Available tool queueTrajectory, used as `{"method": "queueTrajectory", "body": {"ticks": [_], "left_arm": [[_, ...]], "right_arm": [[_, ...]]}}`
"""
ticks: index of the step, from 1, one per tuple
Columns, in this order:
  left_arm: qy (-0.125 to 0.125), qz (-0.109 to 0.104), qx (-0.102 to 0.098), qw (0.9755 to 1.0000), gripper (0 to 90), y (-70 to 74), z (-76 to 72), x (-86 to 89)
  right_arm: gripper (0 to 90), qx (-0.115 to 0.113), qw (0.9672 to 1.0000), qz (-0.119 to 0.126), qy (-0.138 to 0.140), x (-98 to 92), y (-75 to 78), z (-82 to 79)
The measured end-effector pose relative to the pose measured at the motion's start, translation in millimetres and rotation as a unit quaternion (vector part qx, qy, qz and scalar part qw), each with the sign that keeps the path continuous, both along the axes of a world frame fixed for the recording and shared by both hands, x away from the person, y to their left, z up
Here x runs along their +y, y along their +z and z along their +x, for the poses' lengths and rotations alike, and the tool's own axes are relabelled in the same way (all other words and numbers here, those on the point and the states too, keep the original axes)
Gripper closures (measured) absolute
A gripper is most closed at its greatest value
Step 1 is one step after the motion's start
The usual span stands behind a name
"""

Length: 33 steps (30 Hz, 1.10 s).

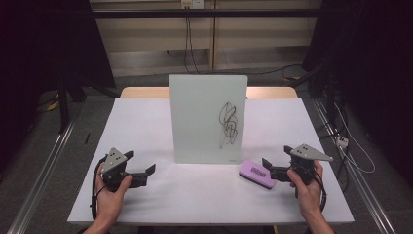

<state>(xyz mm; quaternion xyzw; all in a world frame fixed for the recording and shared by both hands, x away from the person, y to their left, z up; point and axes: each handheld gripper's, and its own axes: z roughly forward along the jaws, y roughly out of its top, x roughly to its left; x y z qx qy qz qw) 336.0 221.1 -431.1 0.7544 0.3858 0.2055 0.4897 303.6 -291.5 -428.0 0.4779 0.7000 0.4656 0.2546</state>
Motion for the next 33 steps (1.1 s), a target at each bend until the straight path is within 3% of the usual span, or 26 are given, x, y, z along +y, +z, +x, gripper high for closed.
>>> {"method": "queueTrajectory", "body": {"ticks": [6, 7, 33], "left_arm": [[0.002, -0.005, -0.001, 1.0000, 5.2, -0.1, 0.5, -0.6], [-0.001, 0.003, 0.001, 1.0000, 5.2, -0.6, 1.7, 0.6], [0.003, 0.011, 0.007, 0.9999, 5.1, -3.4, 3.1, -0.3]], "right_arm": [[4.6, -0.001, 1.0000, 0.000, 0.004, 1.3, 0.6, -0.4], [4.5, 0.000, 1.0000, -0.002, 0.007, 1.4, 0.4, -0.4], [4.8, -0.007, 0.9996, -0.015, 0.022, 6.1, 1.3, -0.8]]}}
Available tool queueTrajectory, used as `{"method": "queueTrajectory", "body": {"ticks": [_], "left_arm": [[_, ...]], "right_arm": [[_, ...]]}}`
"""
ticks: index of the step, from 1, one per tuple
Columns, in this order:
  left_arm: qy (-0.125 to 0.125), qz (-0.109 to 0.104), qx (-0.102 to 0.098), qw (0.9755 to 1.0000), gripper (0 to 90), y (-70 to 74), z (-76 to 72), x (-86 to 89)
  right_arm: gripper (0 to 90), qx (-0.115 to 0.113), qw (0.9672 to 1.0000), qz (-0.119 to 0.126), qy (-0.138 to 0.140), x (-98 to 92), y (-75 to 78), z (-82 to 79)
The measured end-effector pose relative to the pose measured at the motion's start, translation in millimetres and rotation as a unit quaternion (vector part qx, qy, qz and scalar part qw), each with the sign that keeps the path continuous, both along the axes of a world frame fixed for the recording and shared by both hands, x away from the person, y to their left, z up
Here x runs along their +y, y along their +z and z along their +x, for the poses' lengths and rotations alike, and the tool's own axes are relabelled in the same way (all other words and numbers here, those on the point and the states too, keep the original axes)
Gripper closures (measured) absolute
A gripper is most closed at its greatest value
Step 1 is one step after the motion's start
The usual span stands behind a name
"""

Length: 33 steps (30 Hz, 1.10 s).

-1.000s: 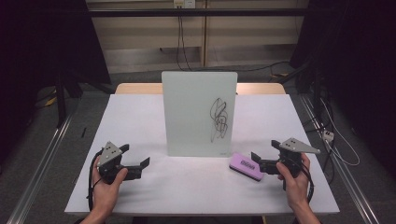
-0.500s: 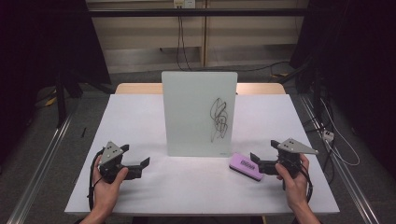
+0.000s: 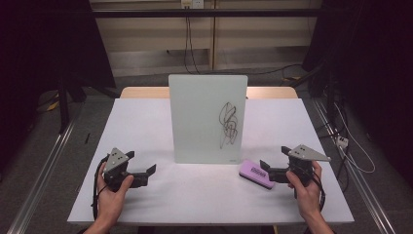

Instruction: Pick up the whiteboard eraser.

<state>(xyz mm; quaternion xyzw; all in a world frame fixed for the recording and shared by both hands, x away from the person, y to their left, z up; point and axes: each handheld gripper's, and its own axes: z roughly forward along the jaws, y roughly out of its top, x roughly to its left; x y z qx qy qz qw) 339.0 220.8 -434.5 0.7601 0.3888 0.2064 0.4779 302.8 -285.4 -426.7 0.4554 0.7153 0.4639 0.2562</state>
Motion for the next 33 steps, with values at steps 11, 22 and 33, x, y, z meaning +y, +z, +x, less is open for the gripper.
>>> {"method": "queueTrajectory", "body": {"ticks": [11, 22, 33], "left_arm": [[-0.003, 0.002, 0.002, 1.0000, 5.1, -0.8, -0.1, -0.9], [-0.010, 0.009, -0.004, 0.9999, 4.9, -0.1, -0.3, -2.4], [-0.013, 0.007, -0.002, 0.9999, 4.9, -0.2, -1.7, 1.2]], "right_arm": [[5.8, 0.019, 0.9991, -0.022, 0.031, 10.0, 4.0, 1.2], [4.9, 0.078, 0.9928, -0.044, 0.079, 19.3, 9.2, 6.0], [5.7, 0.118, 0.9823, -0.060, 0.133, 29.5, 19.7, 9.7]]}}
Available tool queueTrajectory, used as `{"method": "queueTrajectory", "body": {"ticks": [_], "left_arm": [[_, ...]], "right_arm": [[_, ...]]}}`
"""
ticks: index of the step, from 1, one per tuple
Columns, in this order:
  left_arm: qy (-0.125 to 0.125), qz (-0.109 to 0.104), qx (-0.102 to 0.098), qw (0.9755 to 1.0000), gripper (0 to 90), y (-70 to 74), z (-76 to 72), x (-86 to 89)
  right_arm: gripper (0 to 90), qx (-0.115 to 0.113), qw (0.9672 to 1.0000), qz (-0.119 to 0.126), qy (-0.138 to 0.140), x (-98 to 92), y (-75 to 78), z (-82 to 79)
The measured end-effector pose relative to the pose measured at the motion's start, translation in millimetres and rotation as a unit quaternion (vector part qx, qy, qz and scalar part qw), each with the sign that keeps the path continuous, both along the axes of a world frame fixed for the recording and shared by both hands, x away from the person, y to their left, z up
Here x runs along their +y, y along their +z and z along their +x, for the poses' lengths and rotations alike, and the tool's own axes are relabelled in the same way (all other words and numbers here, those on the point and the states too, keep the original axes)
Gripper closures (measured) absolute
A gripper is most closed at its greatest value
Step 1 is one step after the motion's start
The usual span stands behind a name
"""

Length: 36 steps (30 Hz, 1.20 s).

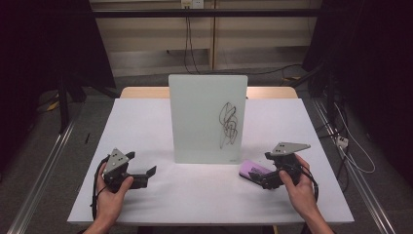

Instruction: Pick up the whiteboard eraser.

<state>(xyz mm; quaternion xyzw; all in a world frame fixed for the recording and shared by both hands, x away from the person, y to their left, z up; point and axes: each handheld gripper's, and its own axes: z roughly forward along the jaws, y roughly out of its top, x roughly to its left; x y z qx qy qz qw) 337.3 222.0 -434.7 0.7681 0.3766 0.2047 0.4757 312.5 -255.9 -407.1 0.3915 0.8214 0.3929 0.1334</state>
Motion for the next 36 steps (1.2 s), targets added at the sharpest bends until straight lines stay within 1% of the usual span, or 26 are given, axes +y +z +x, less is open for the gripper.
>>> {"method": "queueTrajectory", "body": {"ticks": [1, 3, 4, 7, 8, 9, 10, 11, 13, 14, 15, 17, 19, 20, 21, 22, 23, 24, 25, 26, 28, 30, 31, 33, 34, 36], "left_arm": [[0.001, -0.003, 0.001, 1.0000, 4.9, 0.0, -0.1, 0.1], [-0.001, 0.000, -0.001, 1.0000, 4.9, 0.8, 0.3, 0.9], [0.000, 0.000, -0.003, 1.0000, 4.9, 0.8, 0.4, 0.7], [0.001, -0.001, -0.001, 1.0000, 4.9, 0.4, -0.1, 0.2], [0.001, -0.002, 0.001, 1.0000, 4.9, 0.2, -0.3, 0.0], [0.001, 0.000, 0.001, 1.0000, 4.9, 0.1, -0.2, 0.1], [0.000, 0.000, 0.001, 1.0000, 4.9, 0.2, -0.1, 0.2], [0.000, 0.000, 0.001, 1.0000, 4.9, 0.2, 0.1, 0.0], [-0.003, 0.000, 0.000, 1.0000, 4.9, 0.2, 0.5, -0.1], [-0.003, -0.001, 0.003, 1.0000, 4.9, -0.1, 0.4, -0.7], [-0.006, 0.002, 0.005, 1.0000, 4.9, -0.5, 0.8, -1.1], [-0.011, 0.006, 0.003, 0.9999, 5.0, -0.8, 1.2, -2.0], [-0.014, 0.007, 0.004, 0.9999, 5.0, -1.1, 1.1, -3.5], [-0.016, 0.007, 0.004, 0.9998, 5.0, -1.3, 1.2, -3.9], [-0.017, 0.008, 0.004, 0.9998, 5.0, -1.4, 1.2, -4.1], [-0.018, 0.010, 0.003, 0.9998, 5.0, -1.4, 1.2, -4.0], [-0.018, 0.010, 0.003, 0.9998, 5.0, -1.3, 1.0, -4.1], [-0.019, 0.011, 0.002, 0.9998, 5.0, -1.2, 1.0, -4.1], [-0.018, 0.009, 0.003, 0.9998, 5.0, -1.2, 0.6, -4.5], [-0.019, 0.010, 0.002, 0.9998, 5.0, -1.0, 0.7, -4.2], [-0.020, 0.010, 0.001, 0.9997, 4.9, -0.9, 1.0, -3.8], [-0.020, 0.013, 0.002, 0.9997, 4.9, -1.4, 1.9, -3.5], [-0.018, 0.014, 0.001, 0.9997, 4.9, -1.5, 1.7, -3.5], [-0.017, 0.012, 0.002, 0.9998, 5.0, -1.2, 1.2, -3.6], [-0.017, 0.012, 0.001, 0.9998, 5.0, -1.0, 1.1, -3.3], [-0.015, 0.011, 0.000, 0.9998, 5.1, -0.9, 1.3, -2.7]], "right_arm": [[5.7, 0.000, 1.0000, 0.000, 0.000, 0.0, 0.0, 0.0], [8.4, 0.005, 1.0000, -0.007, 0.001, -0.3, 1.3, 1.1], [7.0, 0.014, 0.9997, -0.019, 0.009, -0.6, 1.7, 3.0], [7.6, 0.021, 0.9994, -0.018, 0.019, -2.0, 1.6, 6.0], [9.4, 0.038, 0.9984, -0.030, 0.028, -1.6, 1.0, 9.6], [9.4, 0.038, 0.9984, -0.030, 0.028, -1.6, 1.0, 9.6], [9.8, 0.050, 0.9973, -0.042, 0.032, -0.2, 0.0, 13.8], [11.1, 0.052, 0.9968, -0.050, 0.035, 0.9, 0.1, 15.4], [12.3, 0.054, 0.9963, -0.055, 0.038, 1.9, 0.2, 16.9], [11.7, 0.059, 0.9953, -0.060, 0.048, 4.3, 0.9, 19.7], [11.7, 0.059, 0.9953, -0.060, 0.048, 4.3, 0.9, 19.7], [10.7, 0.068, 0.9935, -0.074, 0.054, 7.2, 1.4, 23.0], [14.3, 0.071, 0.9918, -0.083, 0.066, 9.5, 2.0, 26.2], [14.5, 0.069, 0.9913, -0.087, 0.070, 10.3, 2.3, 27.5], [14.7, 0.068, 0.9911, -0.089, 0.071, 10.9, 2.1, 29.0], [17.4, 0.065, 0.9907, -0.096, 0.071, 12.0, -0.1, 30.8], [17.4, 0.065, 0.9907, -0.096, 0.071, 12.0, -0.1, 30.8], [19.2, 0.066, 0.9898, -0.100, 0.077, 12.4, -2.3, 31.2], [20.9, 0.070, 0.9886, -0.106, 0.080, 12.7, -4.0, 30.4], [22.5, 0.066, 0.9886, -0.109, 0.080, 11.9, -5.1, 28.9], [26.6, 0.071, 0.9879, -0.108, 0.086, 9.0, -6.7, 25.4], [27.5, 0.068, 0.9877, -0.114, 0.082, 6.5, -8.3, 23.8], [29.6, 0.067, 0.9876, -0.116, 0.082, 5.5, -8.5, 23.3], [34.7, 0.069, 0.9858, -0.122, 0.093, 4.8, -9.3, 22.6], [34.7, 0.069, 0.9858, -0.122, 0.093, 4.8, -9.3, 22.6], [35.3, 0.075, 0.9846, -0.125, 0.097, 5.6, -11.0, 22.4]]}}
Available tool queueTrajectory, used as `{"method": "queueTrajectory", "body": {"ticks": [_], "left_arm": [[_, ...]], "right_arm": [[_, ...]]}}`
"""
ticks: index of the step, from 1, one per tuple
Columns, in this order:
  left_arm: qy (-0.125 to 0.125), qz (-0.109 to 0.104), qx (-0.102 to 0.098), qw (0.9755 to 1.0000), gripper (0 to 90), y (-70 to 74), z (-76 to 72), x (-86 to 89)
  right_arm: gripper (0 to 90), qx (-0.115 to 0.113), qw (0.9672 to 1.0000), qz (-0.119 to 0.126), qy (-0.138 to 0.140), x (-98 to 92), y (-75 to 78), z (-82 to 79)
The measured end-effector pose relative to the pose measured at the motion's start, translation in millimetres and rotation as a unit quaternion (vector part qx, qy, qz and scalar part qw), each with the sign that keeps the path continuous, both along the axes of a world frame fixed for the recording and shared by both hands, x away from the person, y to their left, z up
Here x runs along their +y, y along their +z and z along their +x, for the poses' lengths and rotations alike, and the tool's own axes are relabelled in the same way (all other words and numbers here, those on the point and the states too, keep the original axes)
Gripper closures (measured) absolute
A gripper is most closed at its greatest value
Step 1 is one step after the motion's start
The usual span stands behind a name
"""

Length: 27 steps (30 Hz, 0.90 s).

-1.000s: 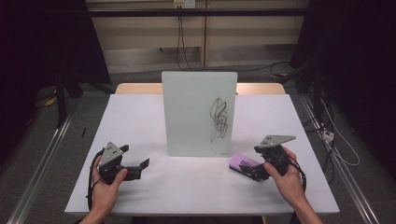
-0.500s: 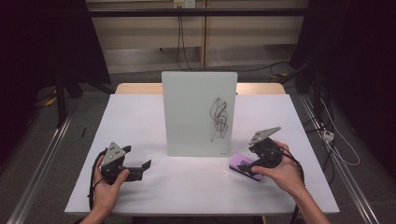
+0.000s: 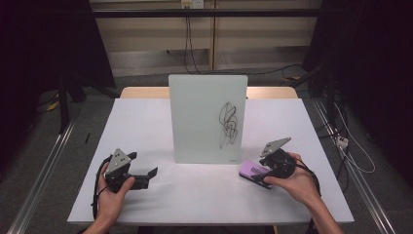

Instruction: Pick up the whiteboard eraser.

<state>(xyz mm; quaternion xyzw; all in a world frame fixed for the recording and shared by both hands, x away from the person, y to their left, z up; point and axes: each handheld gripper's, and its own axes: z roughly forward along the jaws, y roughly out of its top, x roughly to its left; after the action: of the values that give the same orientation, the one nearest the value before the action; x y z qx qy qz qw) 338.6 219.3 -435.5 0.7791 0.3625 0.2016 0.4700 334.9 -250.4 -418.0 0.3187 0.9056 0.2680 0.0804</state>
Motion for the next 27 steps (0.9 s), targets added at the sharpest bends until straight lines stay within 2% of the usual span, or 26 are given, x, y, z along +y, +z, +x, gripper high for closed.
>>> {"method": "queueTrajectory", "body": {"ticks": [12, 27], "left_arm": [[-0.004, 0.003, 0.001, 1.0000, 5.1, -0.7, 1.1, -1.4], [-0.002, 0.000, 0.002, 1.0000, 5.1, -0.8, 0.9, 0.6]], "right_arm": [[40.5, -0.008, 0.9984, -0.051, 0.025, 8.1, -5.0, -0.8], [41.2, -0.006, 0.9968, -0.076, 0.026, 14.6, -6.5, -0.1]]}}
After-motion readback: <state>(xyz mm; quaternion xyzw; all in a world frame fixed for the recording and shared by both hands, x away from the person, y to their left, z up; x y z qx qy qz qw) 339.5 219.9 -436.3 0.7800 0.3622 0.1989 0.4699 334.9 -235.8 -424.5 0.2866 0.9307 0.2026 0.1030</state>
